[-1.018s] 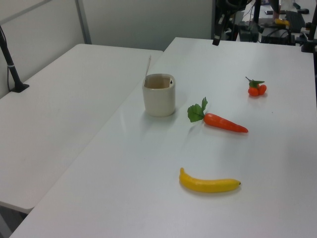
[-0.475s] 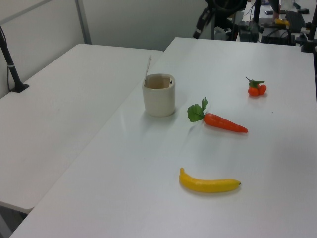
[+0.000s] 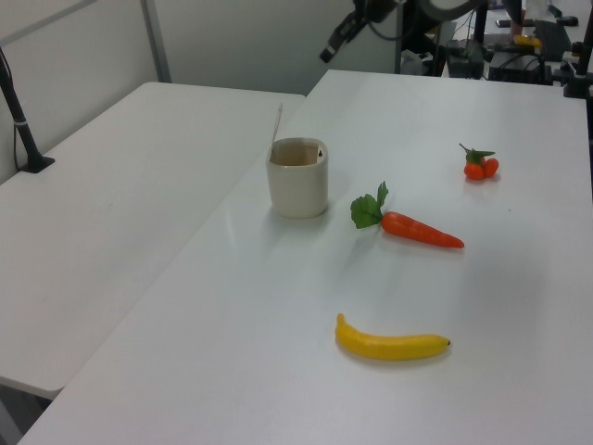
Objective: Close garbage bin
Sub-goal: 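Move the gripper down toward the open lid of the cream bin, then push the raised lid down over the bin opening with the gripper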
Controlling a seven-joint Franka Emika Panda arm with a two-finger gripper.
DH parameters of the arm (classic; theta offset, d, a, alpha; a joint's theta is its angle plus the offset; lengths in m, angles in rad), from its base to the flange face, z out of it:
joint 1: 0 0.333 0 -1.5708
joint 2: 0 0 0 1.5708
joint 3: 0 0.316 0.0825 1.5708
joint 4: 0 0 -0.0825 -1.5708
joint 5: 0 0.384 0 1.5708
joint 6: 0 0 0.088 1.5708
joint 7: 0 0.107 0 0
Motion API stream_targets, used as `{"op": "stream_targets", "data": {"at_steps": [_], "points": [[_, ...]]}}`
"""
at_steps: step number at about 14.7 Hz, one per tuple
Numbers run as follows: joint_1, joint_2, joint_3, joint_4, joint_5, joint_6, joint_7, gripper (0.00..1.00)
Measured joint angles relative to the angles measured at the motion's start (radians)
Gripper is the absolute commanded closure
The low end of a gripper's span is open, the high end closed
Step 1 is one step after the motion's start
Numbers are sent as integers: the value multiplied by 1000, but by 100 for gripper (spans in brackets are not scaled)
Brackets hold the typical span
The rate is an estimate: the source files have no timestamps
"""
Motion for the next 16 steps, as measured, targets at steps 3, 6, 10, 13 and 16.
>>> {"op": "stream_targets", "data": {"at_steps": [3,6,10,13,16], "points": [[1,90,1,56,0,116,16,100],[23,164,6,99,-1,211,17,100],[56,223,8,123,-11,282,17,100],[59,271,8,163,-11,287,17,100],[59,295,10,171,-34,287,17,100]]}}
